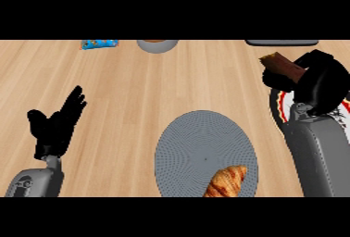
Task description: Pick the sweet potato from the placemat and place it in the plate
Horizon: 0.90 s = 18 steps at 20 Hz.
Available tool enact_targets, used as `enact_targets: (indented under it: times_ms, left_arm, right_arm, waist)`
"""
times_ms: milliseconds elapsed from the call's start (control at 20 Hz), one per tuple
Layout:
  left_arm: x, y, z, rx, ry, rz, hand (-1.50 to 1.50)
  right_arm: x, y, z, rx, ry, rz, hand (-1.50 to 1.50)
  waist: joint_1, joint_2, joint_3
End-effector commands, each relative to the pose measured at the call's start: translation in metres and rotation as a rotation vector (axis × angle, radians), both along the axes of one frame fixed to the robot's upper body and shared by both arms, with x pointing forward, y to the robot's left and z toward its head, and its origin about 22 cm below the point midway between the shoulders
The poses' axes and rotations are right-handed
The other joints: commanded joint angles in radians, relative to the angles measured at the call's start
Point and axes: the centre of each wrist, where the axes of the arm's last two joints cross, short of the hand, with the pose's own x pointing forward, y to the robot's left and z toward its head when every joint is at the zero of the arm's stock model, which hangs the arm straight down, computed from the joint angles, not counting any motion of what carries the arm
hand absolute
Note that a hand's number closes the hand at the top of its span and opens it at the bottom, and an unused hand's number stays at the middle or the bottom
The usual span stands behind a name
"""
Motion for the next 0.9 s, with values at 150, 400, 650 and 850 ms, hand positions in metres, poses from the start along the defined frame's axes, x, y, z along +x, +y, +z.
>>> enact_targets:
  times_ms: [150, 400, 650, 850]
  left_arm:
    - [0.015, 0.004, 0.003, -0.004, 0.0, 0.007, 0.0]
    - [0.008, 0.006, 0.013, -0.01, 0.002, -0.015, 0.0]
    - [0.011, -0.002, 0.013, 0.003, 0.005, -0.011, 0.0]
    - [0.007, 0.004, 0.015, 0.003, 0.015, -0.012, 0.0]
  right_arm:
    - [-0.017, -0.087, -0.025, 0.03, -0.002, -0.1, 1.5]
    - [-0.03, -0.112, -0.059, 0.048, 0.155, -0.089, 1.5]
    - [-0.03, -0.138, -0.068, 0.302, 0.164, -0.053, 1.5]
    - [-0.04, -0.161, -0.081, 0.265, 0.223, 0.073, -1.5]
  waist:
    - [0.0, 0.003, 0.0]
    - [0.004, 0.001, 0.001]
    - [0.003, 0.003, 0.002]
    - [0.005, 0.001, 0.001]
